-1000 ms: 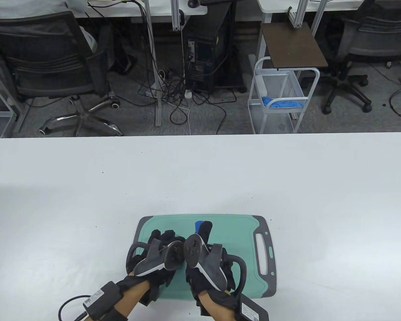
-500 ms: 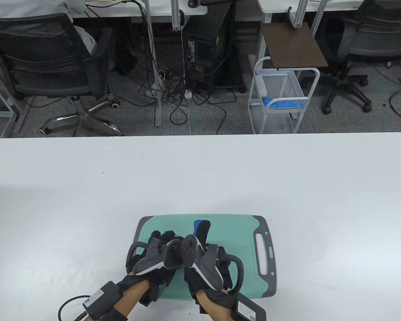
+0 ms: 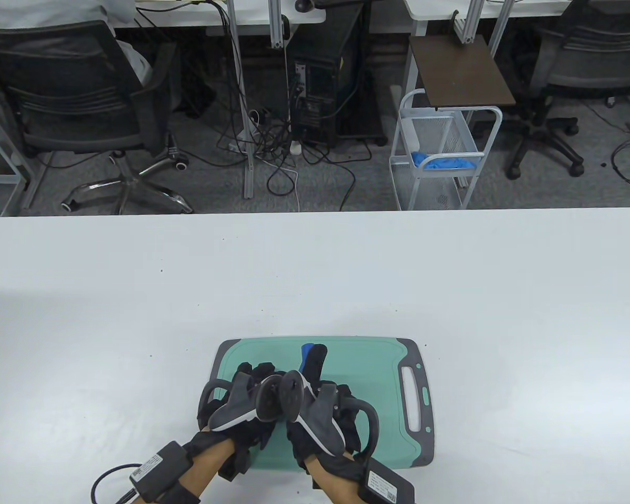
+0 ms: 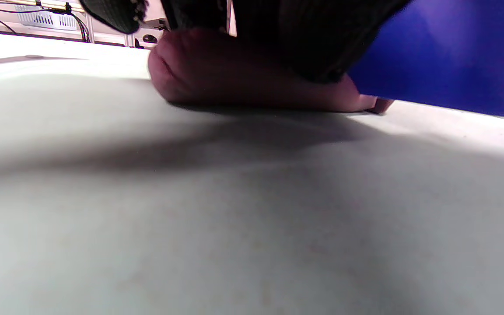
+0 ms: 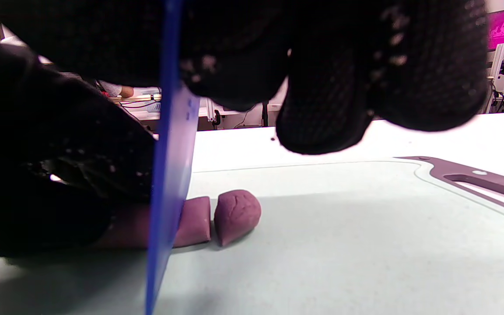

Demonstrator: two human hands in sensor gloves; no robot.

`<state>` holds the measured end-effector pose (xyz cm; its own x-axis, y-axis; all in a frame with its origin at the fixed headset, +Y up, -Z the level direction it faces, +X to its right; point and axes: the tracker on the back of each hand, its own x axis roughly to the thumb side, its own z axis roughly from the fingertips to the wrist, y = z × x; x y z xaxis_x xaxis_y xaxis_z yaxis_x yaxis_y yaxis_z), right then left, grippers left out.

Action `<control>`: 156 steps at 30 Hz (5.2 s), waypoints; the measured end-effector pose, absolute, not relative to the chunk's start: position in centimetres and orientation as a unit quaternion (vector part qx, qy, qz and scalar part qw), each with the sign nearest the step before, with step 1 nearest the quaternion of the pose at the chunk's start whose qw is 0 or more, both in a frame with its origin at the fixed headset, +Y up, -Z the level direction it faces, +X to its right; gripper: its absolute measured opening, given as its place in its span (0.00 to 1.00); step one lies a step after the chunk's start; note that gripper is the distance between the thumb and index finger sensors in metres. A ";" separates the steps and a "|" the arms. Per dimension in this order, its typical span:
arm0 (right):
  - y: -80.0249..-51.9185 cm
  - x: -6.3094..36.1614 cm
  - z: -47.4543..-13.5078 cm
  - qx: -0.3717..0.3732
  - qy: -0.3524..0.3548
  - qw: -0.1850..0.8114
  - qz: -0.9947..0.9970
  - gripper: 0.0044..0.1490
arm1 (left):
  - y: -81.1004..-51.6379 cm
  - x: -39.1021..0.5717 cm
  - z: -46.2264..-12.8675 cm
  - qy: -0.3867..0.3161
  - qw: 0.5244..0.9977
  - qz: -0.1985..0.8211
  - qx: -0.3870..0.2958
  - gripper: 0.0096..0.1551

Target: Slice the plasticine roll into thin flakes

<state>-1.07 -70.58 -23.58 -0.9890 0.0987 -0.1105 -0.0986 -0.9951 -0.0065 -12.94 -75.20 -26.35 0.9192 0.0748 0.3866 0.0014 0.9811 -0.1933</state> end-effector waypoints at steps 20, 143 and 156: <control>-70.9 -1.4 -23.6 -0.043 -0.016 0.040 0.998 0.54 | -75.3 -13.1 -26.4 -0.199 0.973 0.034 -0.109 0.30; -72.3 -1.9 -24.8 0.039 0.019 0.066 0.997 0.56 | -74.7 -15.5 -27.6 -0.185 0.976 0.049 -0.102 0.27; -71.2 -0.9 -23.6 0.031 0.033 0.079 0.996 0.56 | -74.7 -15.7 -27.4 -0.180 0.980 0.044 -0.079 0.33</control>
